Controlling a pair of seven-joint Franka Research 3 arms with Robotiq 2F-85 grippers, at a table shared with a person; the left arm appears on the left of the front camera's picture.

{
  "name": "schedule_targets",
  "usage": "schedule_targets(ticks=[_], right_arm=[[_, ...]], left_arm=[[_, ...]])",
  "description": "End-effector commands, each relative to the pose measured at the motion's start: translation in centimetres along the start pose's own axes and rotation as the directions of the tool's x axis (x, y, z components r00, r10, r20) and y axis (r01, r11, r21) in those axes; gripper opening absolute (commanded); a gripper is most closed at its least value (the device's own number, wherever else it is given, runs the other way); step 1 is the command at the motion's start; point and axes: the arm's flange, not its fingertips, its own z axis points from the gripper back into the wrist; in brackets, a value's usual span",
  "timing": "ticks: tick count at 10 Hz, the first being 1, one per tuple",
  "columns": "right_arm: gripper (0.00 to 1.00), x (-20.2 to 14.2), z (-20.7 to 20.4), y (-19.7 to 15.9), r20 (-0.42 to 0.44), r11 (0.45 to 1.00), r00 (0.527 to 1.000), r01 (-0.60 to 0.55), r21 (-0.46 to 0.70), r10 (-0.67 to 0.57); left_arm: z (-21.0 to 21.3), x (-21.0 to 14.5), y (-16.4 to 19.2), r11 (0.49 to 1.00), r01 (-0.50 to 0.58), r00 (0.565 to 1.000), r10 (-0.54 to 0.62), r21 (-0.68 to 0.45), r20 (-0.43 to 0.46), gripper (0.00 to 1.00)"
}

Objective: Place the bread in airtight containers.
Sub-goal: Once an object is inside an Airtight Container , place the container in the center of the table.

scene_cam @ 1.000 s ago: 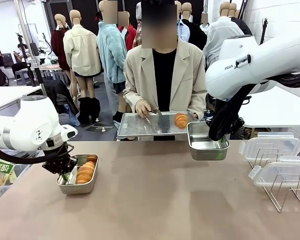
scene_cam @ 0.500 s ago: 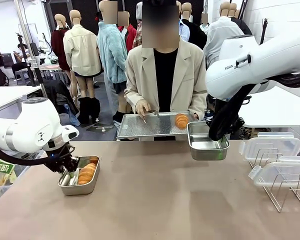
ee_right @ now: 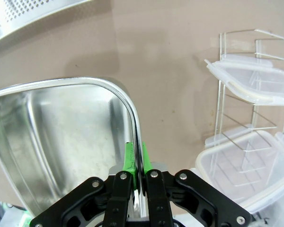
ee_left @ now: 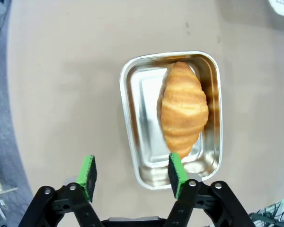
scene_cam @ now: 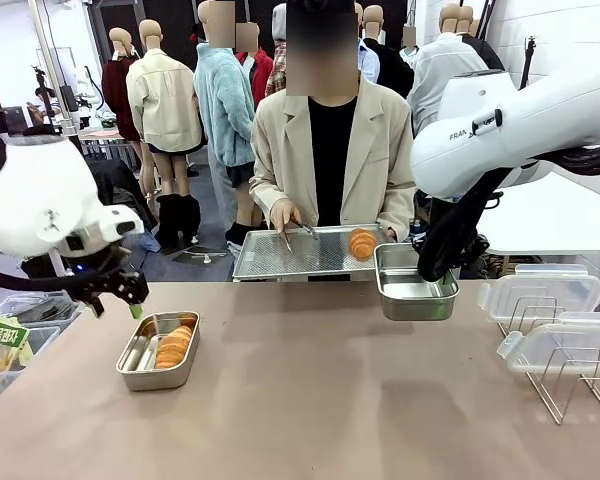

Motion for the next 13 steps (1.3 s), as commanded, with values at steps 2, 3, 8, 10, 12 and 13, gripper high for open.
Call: schedule_targets(ticks=[2,3,8,10,12,13], right_arm=[[0.00,-0.3,-0.1,-0.1,0.023,1.000,1.000,0.006,0.008,-0.006],[0.00,-0.3,-0.1,-0.1,0.023,1.000,1.000,0.006,0.008,-0.006],[0.00,-0.3,-0.1,-0.1,0.023,1.000,1.000,0.006,0.008,-0.006],[0.00,-0.3,-0.1,-0.1,0.023,1.000,1.000,0.006,0.008,-0.006],[0.00,-0.3,-0.1,-0.1,0.023,1.000,1.000,0.006,0.008,-0.006],[0.00,-0.3,-0.1,-0.1,0.023,1.000,1.000,0.006,0.008,-0.006]], left_arm=[[4.9,-0.6,5.7,0.999,0.002,1.000,-0.002,-0.052,-0.002,0.92],[5.9,-1.0,7.6,0.996,-0.006,1.000,0.006,-0.084,-0.007,0.92],[6.4,-2.5,11.0,0.997,-0.054,0.998,0.052,-0.063,-0.035,0.92],[6.4,-2.5,11.0,0.997,-0.054,0.998,0.052,-0.063,-0.035,0.92],[6.4,-2.5,11.0,0.997,-0.054,0.998,0.052,-0.063,-0.035,0.92],[6.4,-2.5,11.0,0.997,-0.054,0.998,0.052,-0.063,-0.035,0.92]])
